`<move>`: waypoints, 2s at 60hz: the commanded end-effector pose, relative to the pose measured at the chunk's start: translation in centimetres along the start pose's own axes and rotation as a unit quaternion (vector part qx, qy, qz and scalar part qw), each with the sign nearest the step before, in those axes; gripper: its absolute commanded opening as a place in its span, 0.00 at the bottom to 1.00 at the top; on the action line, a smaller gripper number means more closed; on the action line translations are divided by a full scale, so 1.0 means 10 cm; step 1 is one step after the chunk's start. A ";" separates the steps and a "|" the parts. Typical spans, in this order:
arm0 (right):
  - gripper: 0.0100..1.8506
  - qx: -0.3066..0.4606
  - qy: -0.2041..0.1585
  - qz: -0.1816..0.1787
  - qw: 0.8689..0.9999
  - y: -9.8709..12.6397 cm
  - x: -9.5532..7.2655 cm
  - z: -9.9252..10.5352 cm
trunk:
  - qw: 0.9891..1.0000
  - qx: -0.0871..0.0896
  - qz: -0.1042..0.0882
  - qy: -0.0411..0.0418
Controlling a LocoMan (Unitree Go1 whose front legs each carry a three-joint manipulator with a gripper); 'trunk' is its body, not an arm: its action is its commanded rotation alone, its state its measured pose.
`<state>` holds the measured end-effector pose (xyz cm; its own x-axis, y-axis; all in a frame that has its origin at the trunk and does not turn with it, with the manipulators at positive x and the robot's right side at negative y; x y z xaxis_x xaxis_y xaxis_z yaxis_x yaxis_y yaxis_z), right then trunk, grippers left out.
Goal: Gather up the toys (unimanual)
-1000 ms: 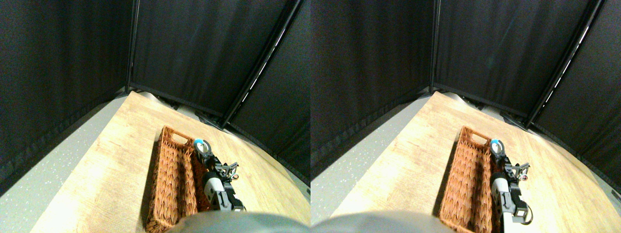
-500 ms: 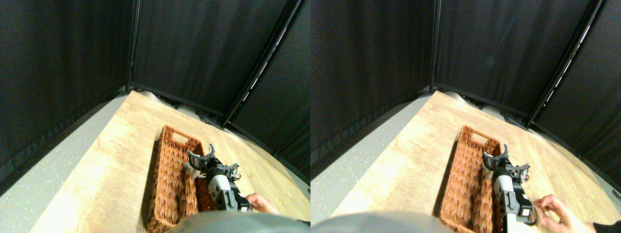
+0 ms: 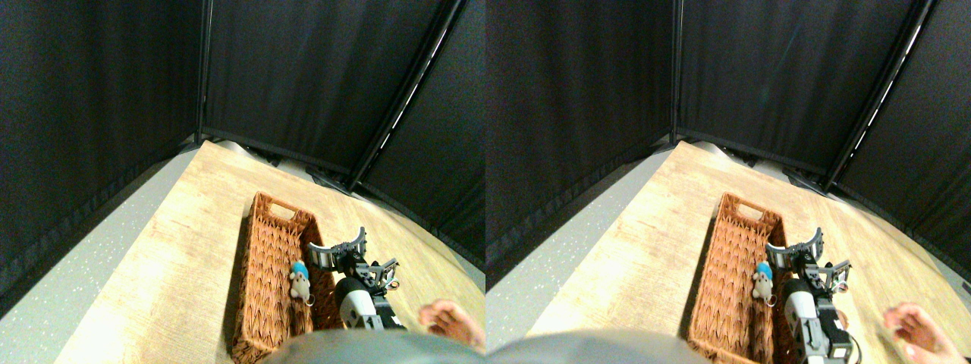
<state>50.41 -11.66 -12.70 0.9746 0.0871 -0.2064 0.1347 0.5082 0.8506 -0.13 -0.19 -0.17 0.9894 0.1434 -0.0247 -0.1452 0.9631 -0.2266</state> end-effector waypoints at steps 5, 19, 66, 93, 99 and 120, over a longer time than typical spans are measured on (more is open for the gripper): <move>0.46 -0.017 -0.050 0.041 0.998 0.04 0.01 0.24 | 1.000 0.014 -0.011 0.003; 0.43 -0.008 -0.110 0.030 0.993 -0.04 -0.08 0.56 | 0.999 0.034 -0.034 0.003; 0.39 0.113 -0.180 -0.020 0.977 -1.09 -0.58 1.01 | 0.994 0.076 -0.077 0.021; 0.40 0.121 -0.149 -0.042 0.980 -1.20 -0.40 0.85 | 0.995 0.064 -0.066 0.022; 0.41 0.138 -0.159 -0.053 0.976 -1.24 -0.32 0.80 | 0.996 0.061 -0.062 0.022; 0.41 0.162 -0.209 -0.074 0.961 -1.44 -0.18 0.79 | 0.996 0.064 -0.055 0.021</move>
<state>47.81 -25.58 -21.08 0.9177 -0.3262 -0.2267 0.2949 0.1770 0.9390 -0.11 -0.34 -0.62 0.9987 0.0230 -0.0457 -0.0273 0.9950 -0.0963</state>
